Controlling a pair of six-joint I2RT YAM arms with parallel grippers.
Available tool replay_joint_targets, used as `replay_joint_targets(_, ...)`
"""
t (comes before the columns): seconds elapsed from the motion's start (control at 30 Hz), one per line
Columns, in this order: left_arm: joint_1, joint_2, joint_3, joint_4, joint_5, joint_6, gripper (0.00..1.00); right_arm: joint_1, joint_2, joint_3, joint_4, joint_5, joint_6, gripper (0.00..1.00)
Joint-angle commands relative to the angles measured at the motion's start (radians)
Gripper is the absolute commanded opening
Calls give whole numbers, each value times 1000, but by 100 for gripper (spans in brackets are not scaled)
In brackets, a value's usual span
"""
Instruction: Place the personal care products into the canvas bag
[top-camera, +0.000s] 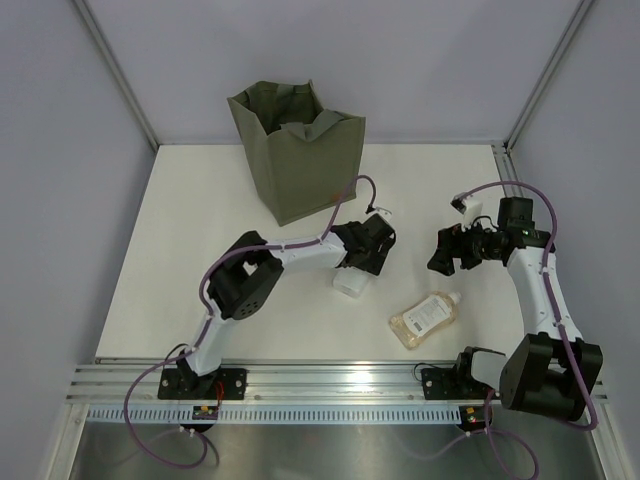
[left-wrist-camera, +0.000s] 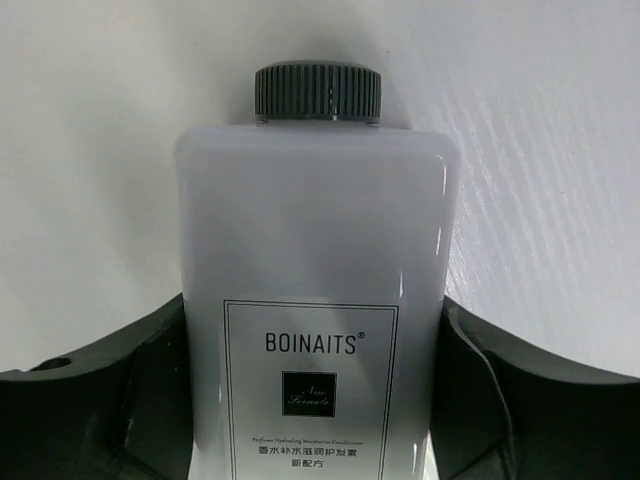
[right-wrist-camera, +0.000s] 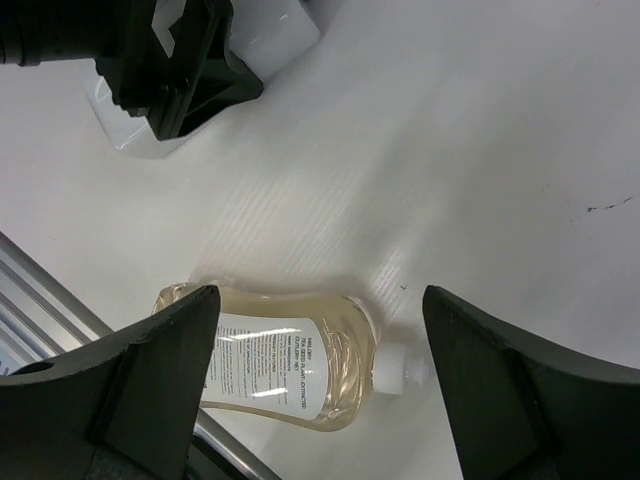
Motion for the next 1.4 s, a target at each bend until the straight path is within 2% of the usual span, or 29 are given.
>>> replay_joint_targets(0.0,-2,61,-117,-198,-78,21,23,-4,26,77,38,-59,8,90)
replay_joint_targets(0.03,-2,29,-128,-201,-83,20,3,-4,29,80,42,-62,11,90)
replay_joint_targets(0.07,-2,5,-139,-198,-81,20,0,-4,31,83,50,-68,13,90)
replay_joint_targets(0.13,-2,-55,-171,-199,-36,20,0,-4,32,91,53,-94,16,90)
replay_joint_targets(0.23,4,-225,-247,-156,56,-12,0,-4,29,87,62,-120,19,90)
replay_joint_targets(0.27,23,-308,-272,-106,87,-49,0,-4,26,81,73,-128,22,90)
replay_joint_targets(0.37,92,-425,-387,36,233,-123,0,-4,23,72,96,-143,34,90)
replay_joint_targets(0.5,179,-509,-540,261,478,-204,0,-3,26,60,101,-155,37,90)
replay_joint_targets(0.57,204,-534,-586,339,523,-230,0,-4,23,45,101,-157,28,90)
replay_joint_targets(0.67,213,-578,-594,367,574,-232,0,-4,25,34,88,-169,11,90)
replay_joint_targets(0.77,222,-643,-573,364,624,-227,0,-4,31,40,44,-218,-33,90)
replay_joint_targets(0.9,242,-738,-458,329,688,-229,0,-4,37,46,25,-243,-66,89)
replay_joint_targets(1.0,300,-767,-401,376,800,-316,0,-4,49,55,21,-246,-73,89)
replay_joint_targets(1.1,362,-758,-299,433,848,-400,0,-4,55,58,25,-253,-72,89)
replay_joint_targets(1.2,432,-709,-174,514,813,-494,0,-4,55,55,28,-263,-69,89)
replay_joint_targets(1.37,530,-582,104,490,660,-589,0,-4,48,57,2,-278,-90,88)
